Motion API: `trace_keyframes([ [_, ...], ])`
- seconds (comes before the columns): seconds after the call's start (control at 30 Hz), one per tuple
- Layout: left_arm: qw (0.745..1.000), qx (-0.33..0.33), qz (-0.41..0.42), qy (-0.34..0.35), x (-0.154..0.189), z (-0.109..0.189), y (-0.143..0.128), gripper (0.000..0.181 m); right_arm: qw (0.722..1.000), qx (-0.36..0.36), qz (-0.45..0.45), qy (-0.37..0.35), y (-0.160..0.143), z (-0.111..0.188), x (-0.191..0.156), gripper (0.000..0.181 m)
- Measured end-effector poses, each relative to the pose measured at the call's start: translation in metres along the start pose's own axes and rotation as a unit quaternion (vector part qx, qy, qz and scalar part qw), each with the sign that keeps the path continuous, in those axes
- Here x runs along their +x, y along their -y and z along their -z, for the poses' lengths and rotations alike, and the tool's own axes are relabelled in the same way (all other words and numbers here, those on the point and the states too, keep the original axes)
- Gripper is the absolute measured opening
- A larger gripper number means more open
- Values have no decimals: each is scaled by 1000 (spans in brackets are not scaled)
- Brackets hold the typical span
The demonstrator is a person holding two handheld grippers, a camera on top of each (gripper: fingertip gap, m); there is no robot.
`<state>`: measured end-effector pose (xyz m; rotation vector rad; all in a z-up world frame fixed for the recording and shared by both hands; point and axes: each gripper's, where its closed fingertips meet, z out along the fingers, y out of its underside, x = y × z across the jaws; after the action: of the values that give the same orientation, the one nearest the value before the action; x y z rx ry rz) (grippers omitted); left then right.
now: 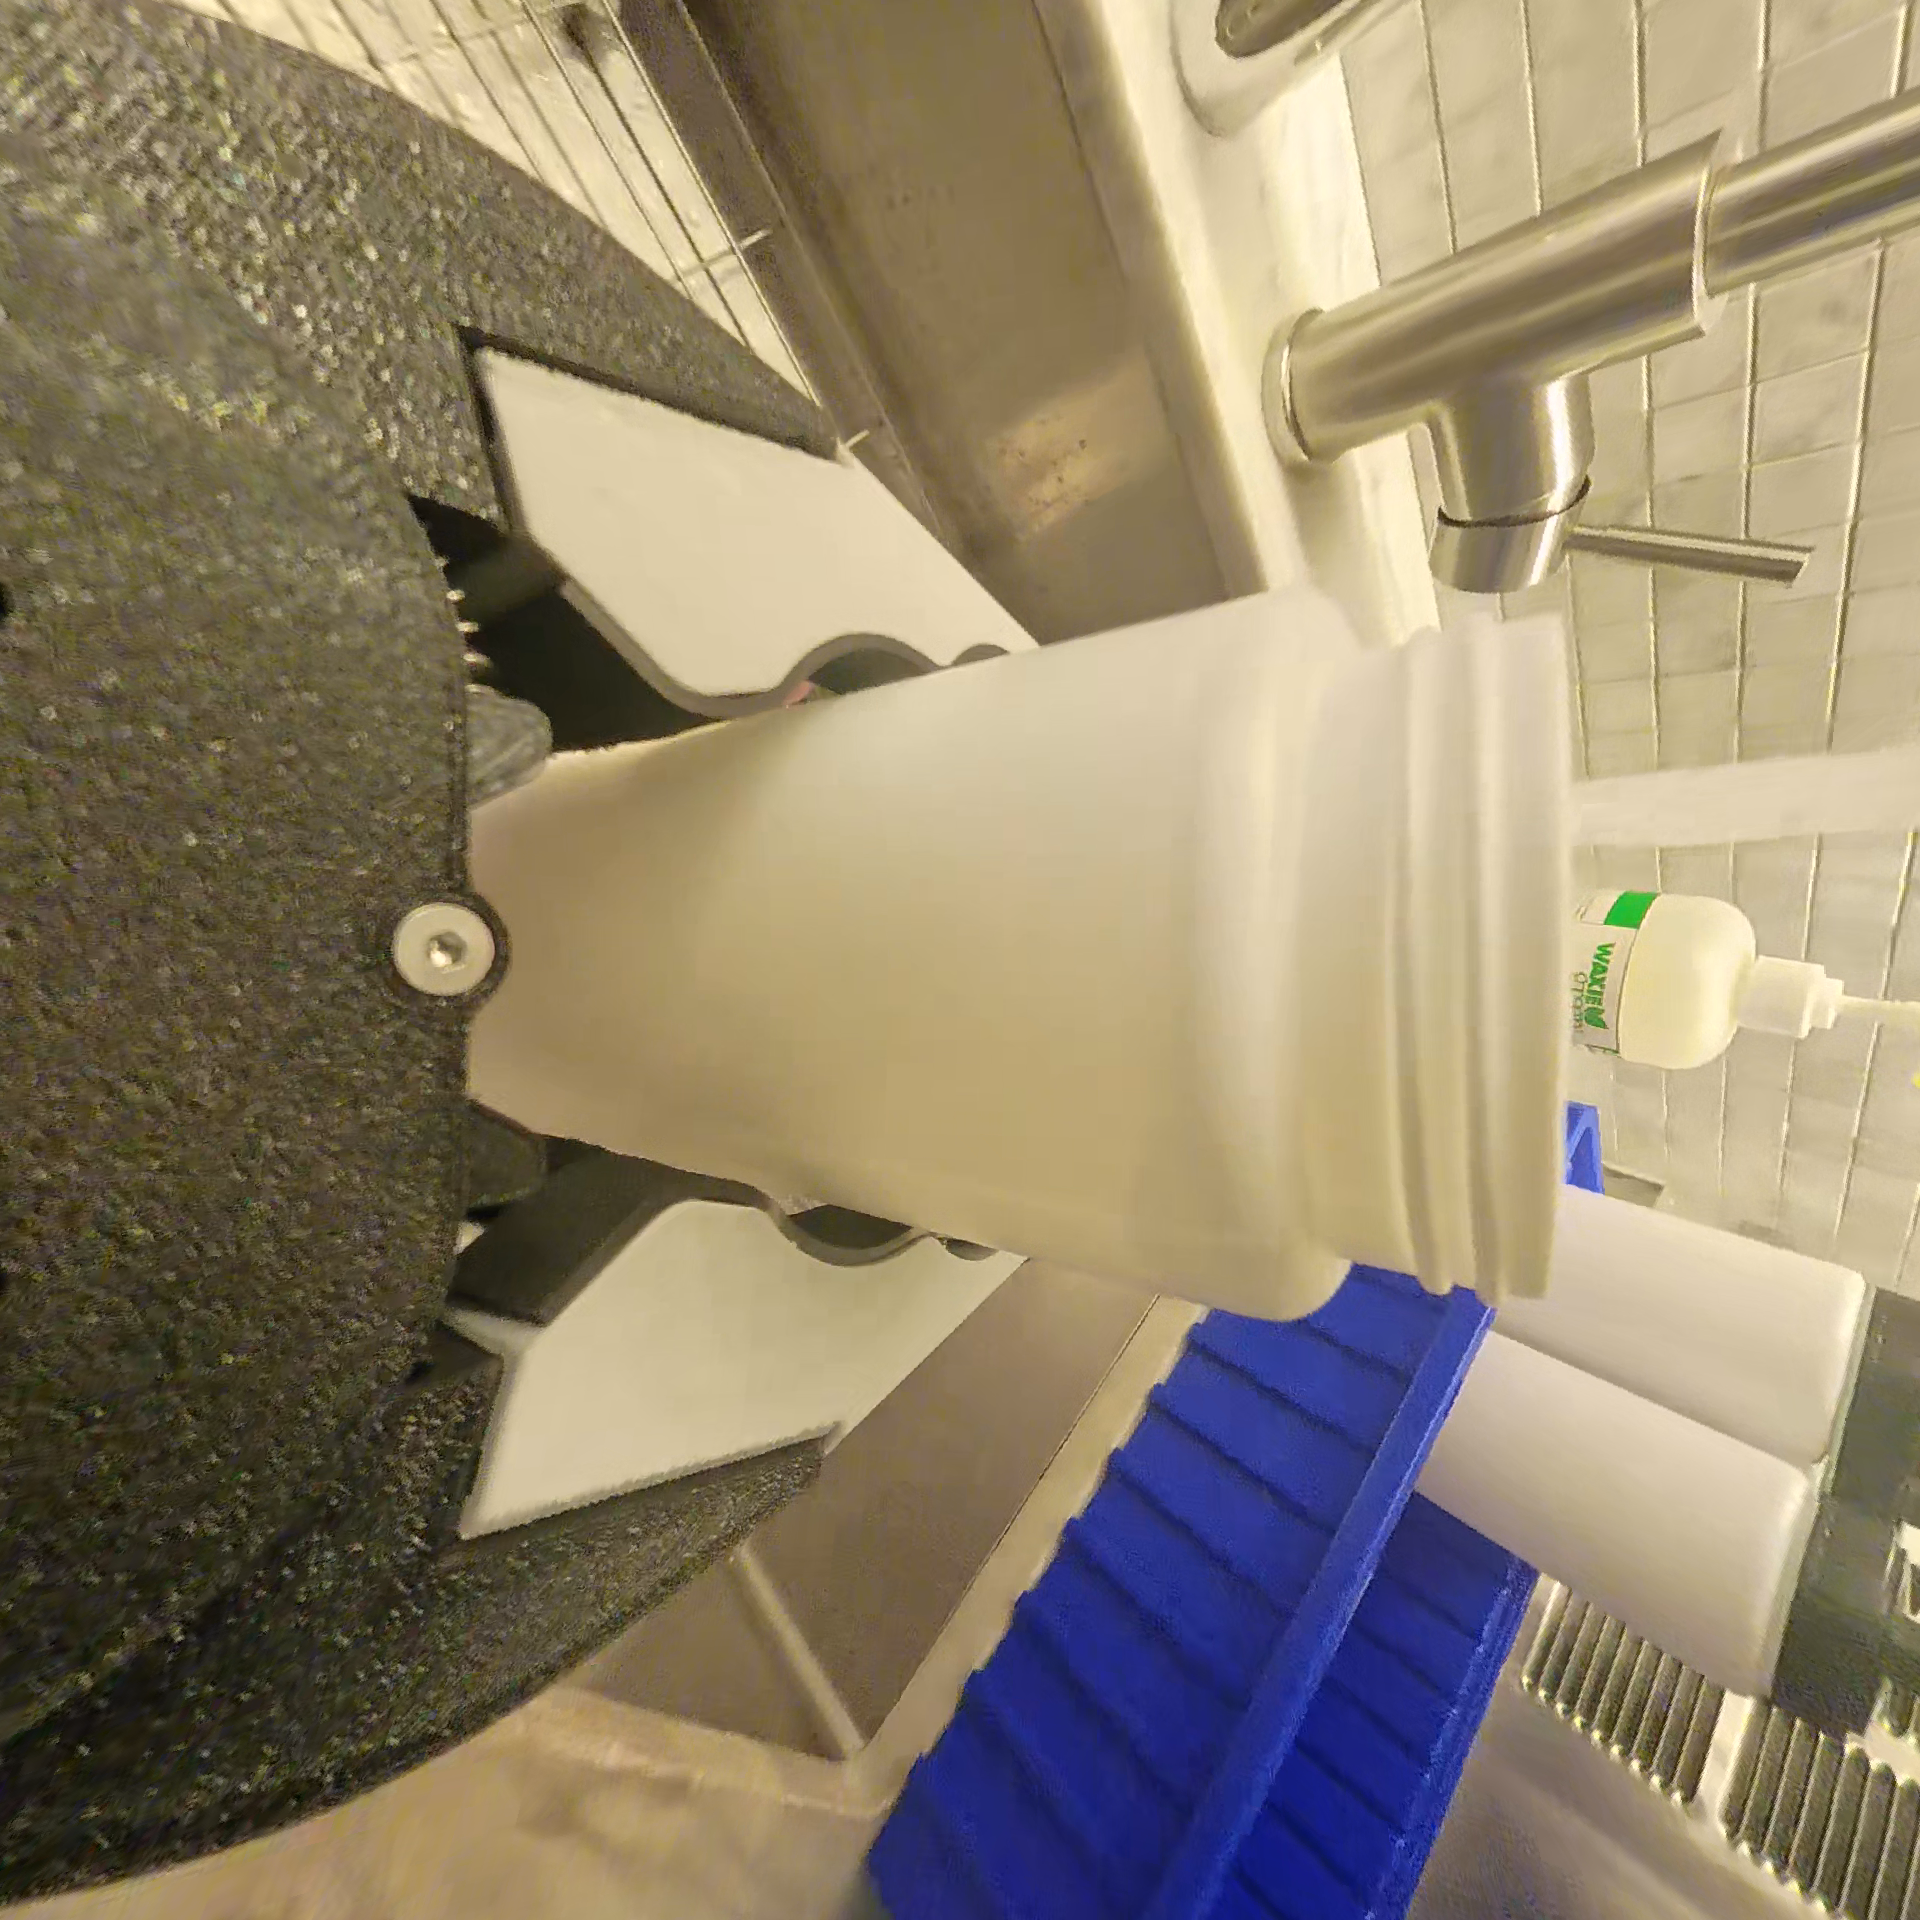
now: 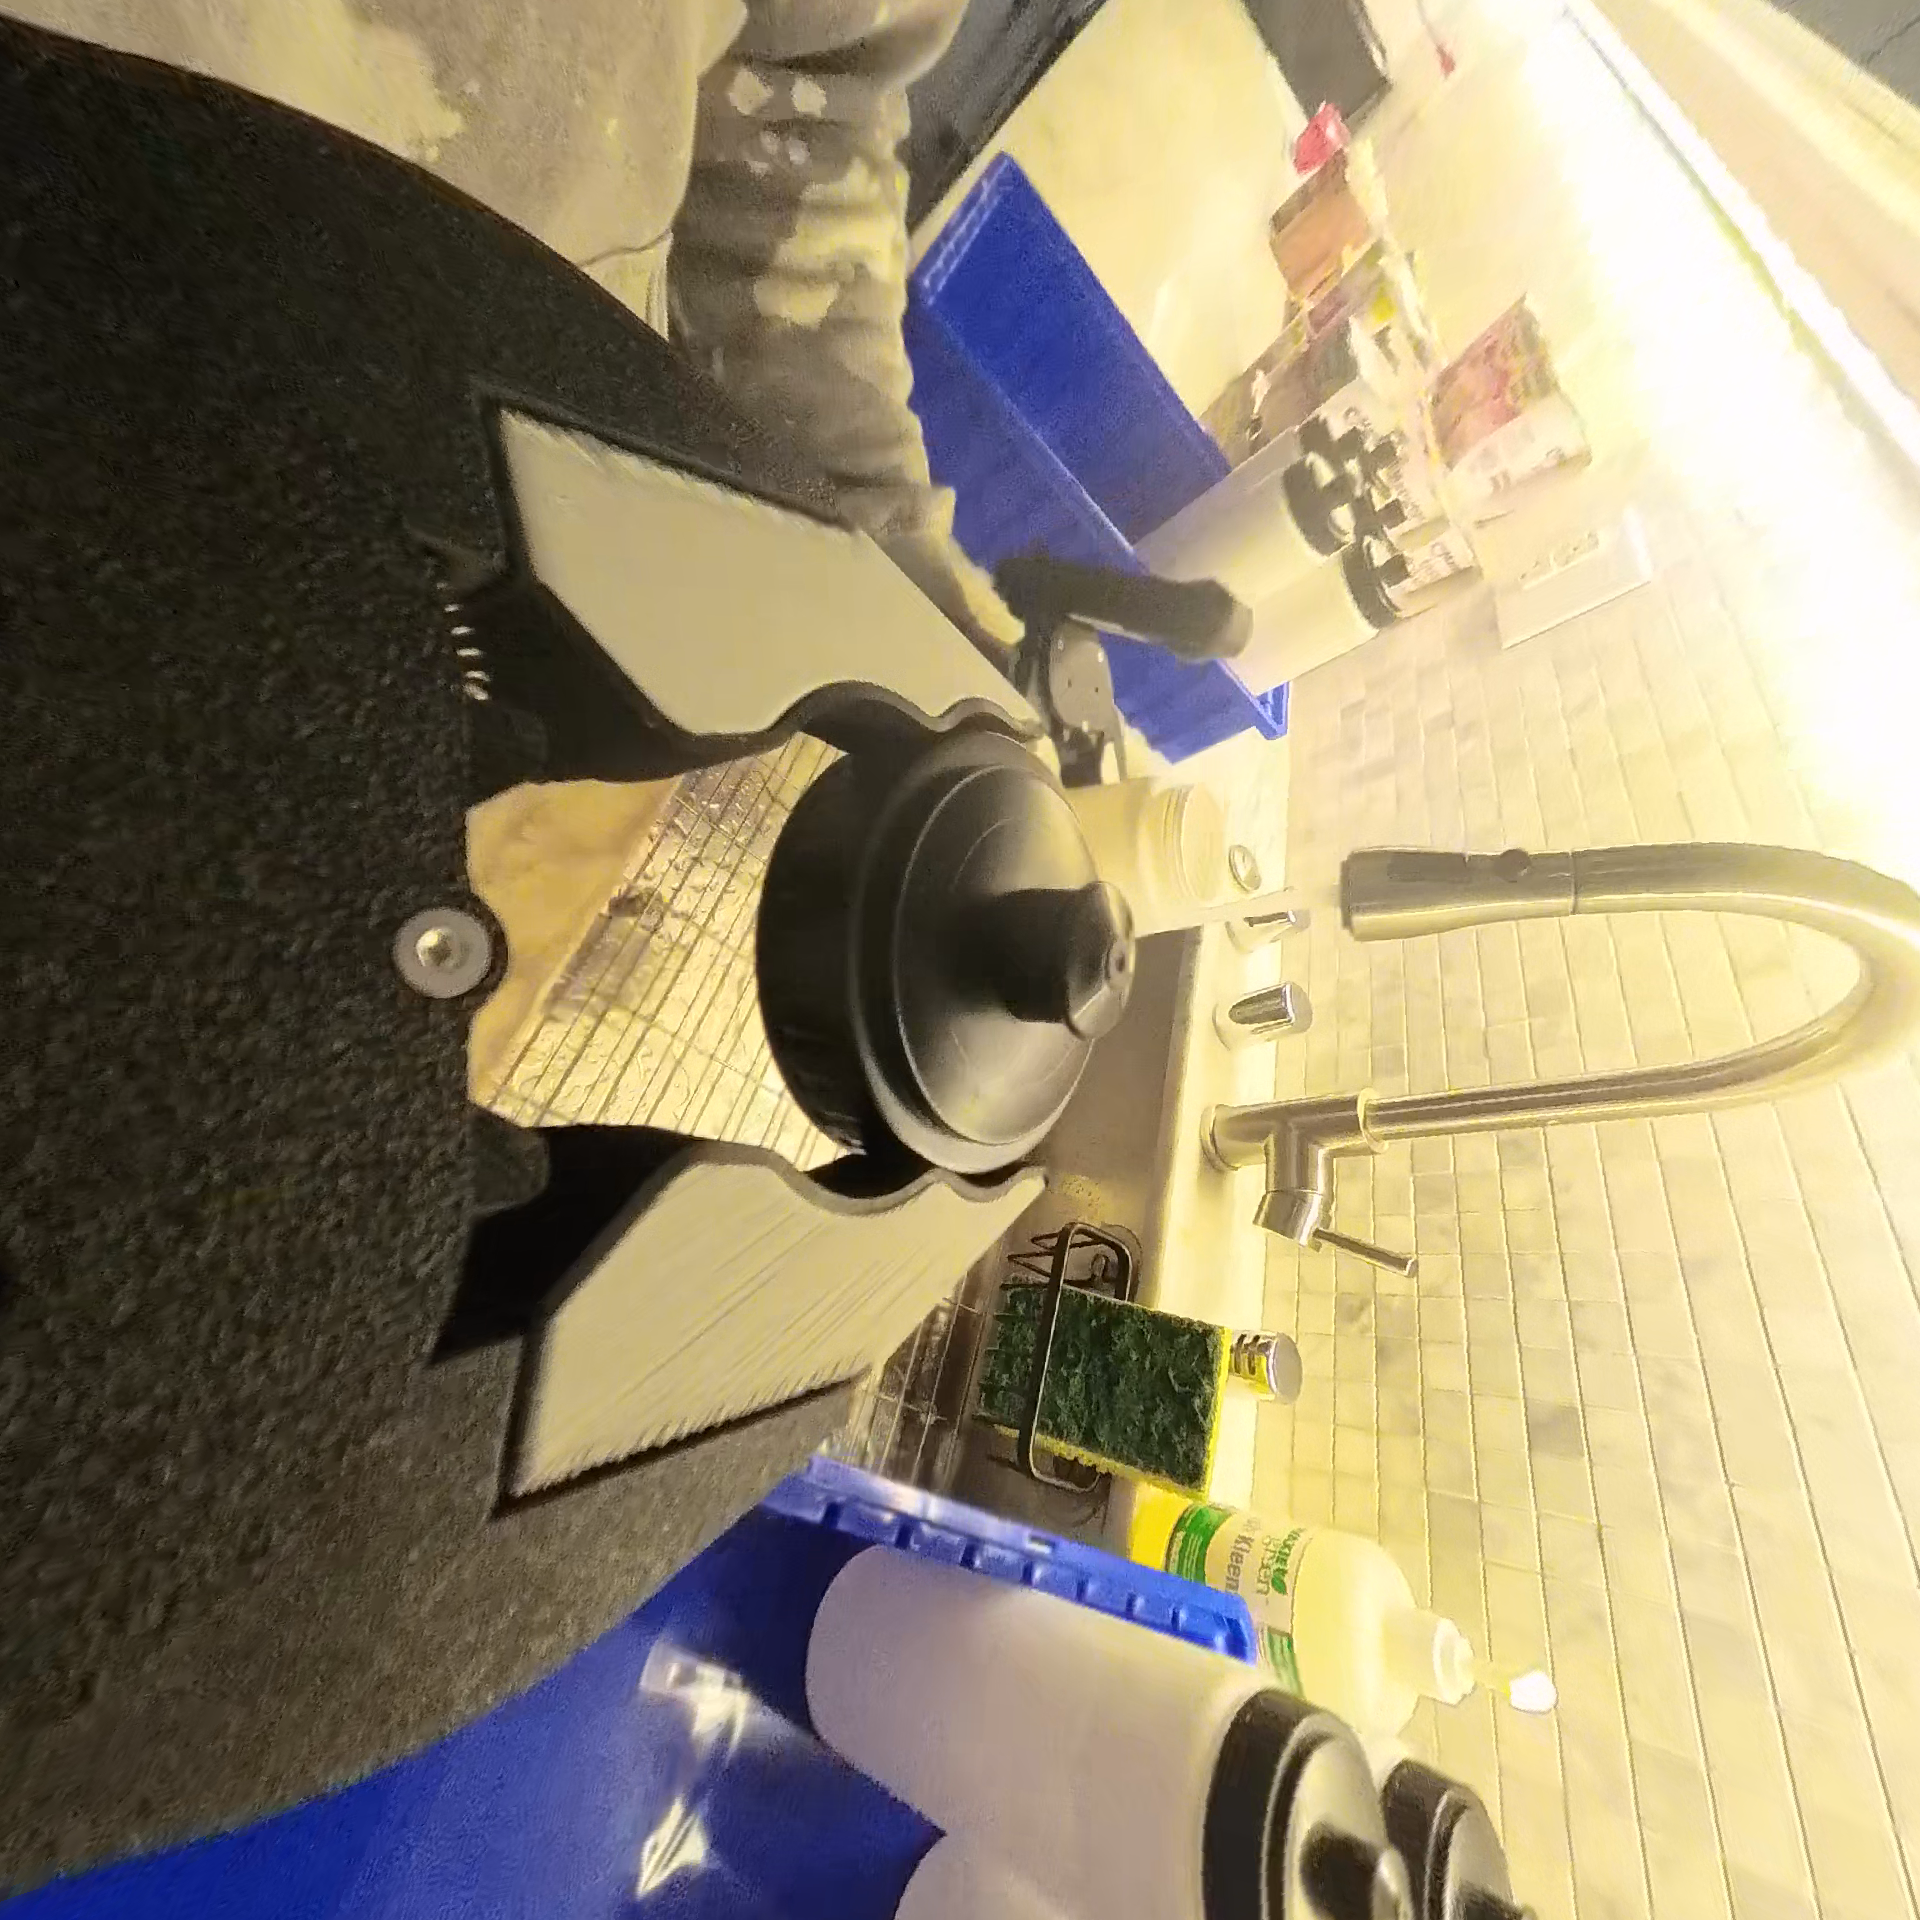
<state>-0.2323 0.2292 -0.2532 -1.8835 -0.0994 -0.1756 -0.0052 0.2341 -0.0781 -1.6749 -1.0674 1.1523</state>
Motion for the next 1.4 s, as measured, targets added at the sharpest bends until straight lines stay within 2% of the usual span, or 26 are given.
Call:
trace_keyframes([
  [0.2, 1000, 3, -10, -22, -22, -34, 0, 100, 1000, -19, -4, -12, 0, -23, -4, 78],
  [0.33, 999, 16, -27, -44, -25, -44, 10, 100, 999, -27, -1, -20, 0, -31, -7, 78],
  [0.57, 996, 27, -45, -67, -21, -44, 18, 100, 999, -25, -5, -27, 2, -40, -8, 78],
  [0.9, 995, 29, -64, -69, -21, -39, 17, 100, 999, -36, -6, -26, -7, -46, -17, 78],
  [1.4, 995, 52, -79, -41, -27, -34, 15, 101, 998, -65, -14, -21, -23, -55, -23, 78],
])
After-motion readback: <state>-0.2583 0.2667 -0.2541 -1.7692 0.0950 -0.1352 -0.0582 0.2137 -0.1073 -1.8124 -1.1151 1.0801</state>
